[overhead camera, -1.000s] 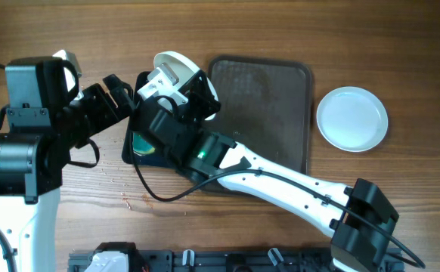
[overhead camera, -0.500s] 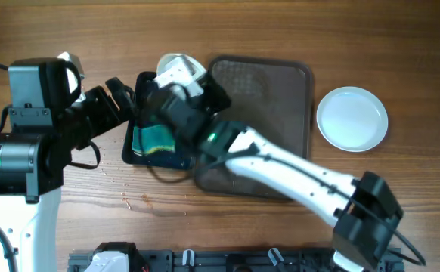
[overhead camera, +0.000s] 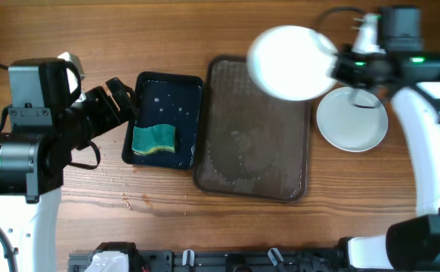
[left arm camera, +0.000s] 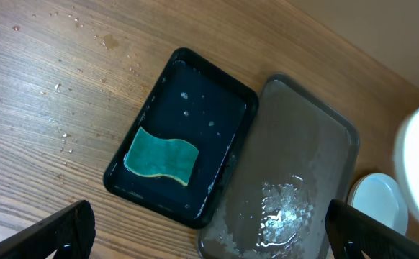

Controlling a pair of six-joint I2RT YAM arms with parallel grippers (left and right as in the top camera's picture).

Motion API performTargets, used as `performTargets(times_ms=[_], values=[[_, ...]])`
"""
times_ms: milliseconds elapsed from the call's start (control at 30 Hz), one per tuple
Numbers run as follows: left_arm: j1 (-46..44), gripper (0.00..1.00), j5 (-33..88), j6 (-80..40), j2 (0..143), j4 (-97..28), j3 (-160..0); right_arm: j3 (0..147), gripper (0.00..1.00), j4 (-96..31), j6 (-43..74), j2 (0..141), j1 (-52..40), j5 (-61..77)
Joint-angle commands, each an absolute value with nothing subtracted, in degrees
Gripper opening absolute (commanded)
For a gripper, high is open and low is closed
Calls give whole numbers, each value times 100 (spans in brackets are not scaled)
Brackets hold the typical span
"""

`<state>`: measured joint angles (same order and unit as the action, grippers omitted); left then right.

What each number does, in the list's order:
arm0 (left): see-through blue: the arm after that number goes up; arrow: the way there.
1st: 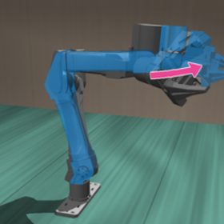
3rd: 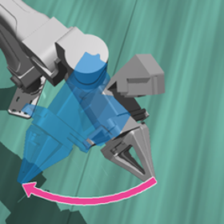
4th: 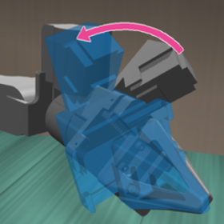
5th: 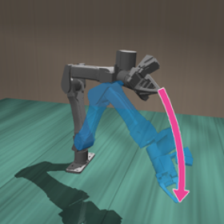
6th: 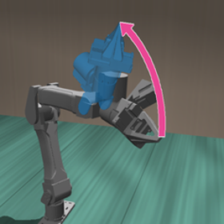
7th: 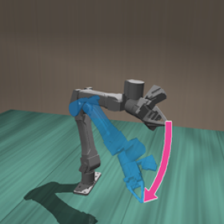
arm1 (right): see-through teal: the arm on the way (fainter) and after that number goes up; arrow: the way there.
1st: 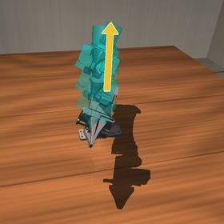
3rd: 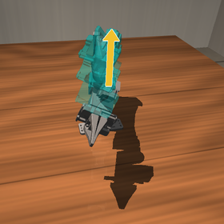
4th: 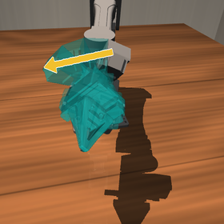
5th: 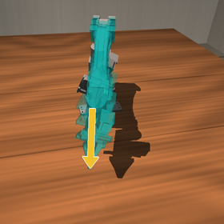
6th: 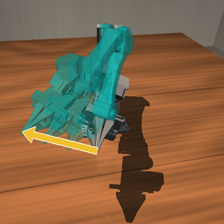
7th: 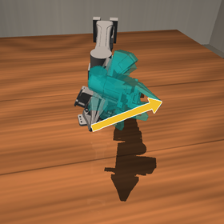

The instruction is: Clean dirty plates on tray and stack at the side

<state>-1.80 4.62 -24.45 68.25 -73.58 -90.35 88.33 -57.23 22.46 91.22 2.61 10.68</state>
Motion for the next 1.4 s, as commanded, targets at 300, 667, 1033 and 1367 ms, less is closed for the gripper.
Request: performTargets(times_ms=[300,667,1033,1367], values=[[-207,100,532,-2355,6803,-7360,-9024,6768,26,-5207,1774,9843,2974,899],[-207,100,532,-2355,6803,-7360,-9024,7052,56,-6101,790,6685,1035,3387],[-207,100,532,-2355,6803,-7360,-9024,7050,100,-6512,2331,5415,-445,3258],[-207,100,532,-2355,6803,-7360,-9024,4305,100,-2803,1365,3212,-508,2628]])
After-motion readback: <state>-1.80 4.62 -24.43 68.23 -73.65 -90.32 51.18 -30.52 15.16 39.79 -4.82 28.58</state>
